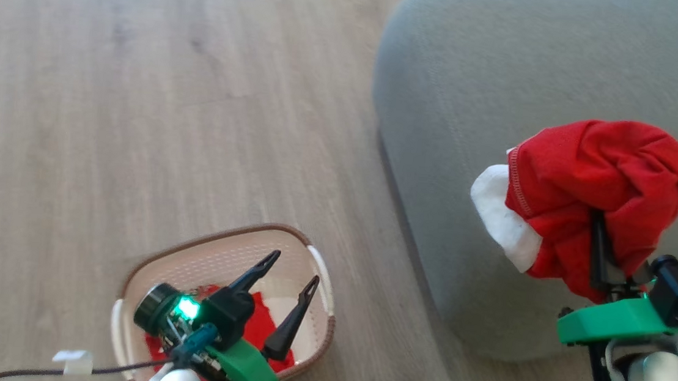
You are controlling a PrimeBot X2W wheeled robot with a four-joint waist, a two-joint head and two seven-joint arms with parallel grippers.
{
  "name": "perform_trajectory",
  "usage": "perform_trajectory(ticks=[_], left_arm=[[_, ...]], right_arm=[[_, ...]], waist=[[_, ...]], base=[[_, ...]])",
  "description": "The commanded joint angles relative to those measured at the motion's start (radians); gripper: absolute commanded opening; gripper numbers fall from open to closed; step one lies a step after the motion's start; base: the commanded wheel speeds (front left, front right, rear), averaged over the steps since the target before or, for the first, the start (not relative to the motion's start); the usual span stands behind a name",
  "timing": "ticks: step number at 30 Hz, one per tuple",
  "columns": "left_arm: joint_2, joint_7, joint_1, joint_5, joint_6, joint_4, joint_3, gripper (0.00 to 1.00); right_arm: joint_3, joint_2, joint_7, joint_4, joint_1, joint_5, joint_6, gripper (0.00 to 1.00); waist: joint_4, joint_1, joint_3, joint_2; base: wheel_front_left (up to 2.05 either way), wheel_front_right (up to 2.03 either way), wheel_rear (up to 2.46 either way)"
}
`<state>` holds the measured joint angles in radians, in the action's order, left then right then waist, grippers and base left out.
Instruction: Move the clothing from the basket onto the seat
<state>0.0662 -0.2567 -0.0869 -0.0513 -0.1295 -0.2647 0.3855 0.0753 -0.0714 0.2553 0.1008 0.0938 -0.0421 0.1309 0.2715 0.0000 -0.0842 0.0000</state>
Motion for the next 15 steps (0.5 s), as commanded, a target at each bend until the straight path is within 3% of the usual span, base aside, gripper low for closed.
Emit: perform_trajectory(ticks=[1,9,15], left_arm=[[-0.005,-0.005,-0.056,0.010,-0.001,0.042,-0.038,1.00],[-0.002,-0.005,-0.068,0.019,-0.001,0.057,-0.011,1.00],[0.002,-0.005,-0.073,0.025,-0.001,0.064,0.015,1.00]], right_arm=[[-0.012,-0.002,0.006,-0.047,0.053,0.008,0.000,0.00],[0.007,0.009,0.006,-0.066,0.039,0.009,0.000,0.00],[0.032,0.014,0.006,-0.076,0.031,0.004,0.000,0.00]], waist=[[0.074,0.0000,-0.038,0.0000],[0.183,0.0000,-0.066,0.0000],[0.216,0.0000,-0.082,0.0000]], base=[[0.00,0.00,0.00],[0.00,0.00,0.00],[0.00,0.00,0.00]])
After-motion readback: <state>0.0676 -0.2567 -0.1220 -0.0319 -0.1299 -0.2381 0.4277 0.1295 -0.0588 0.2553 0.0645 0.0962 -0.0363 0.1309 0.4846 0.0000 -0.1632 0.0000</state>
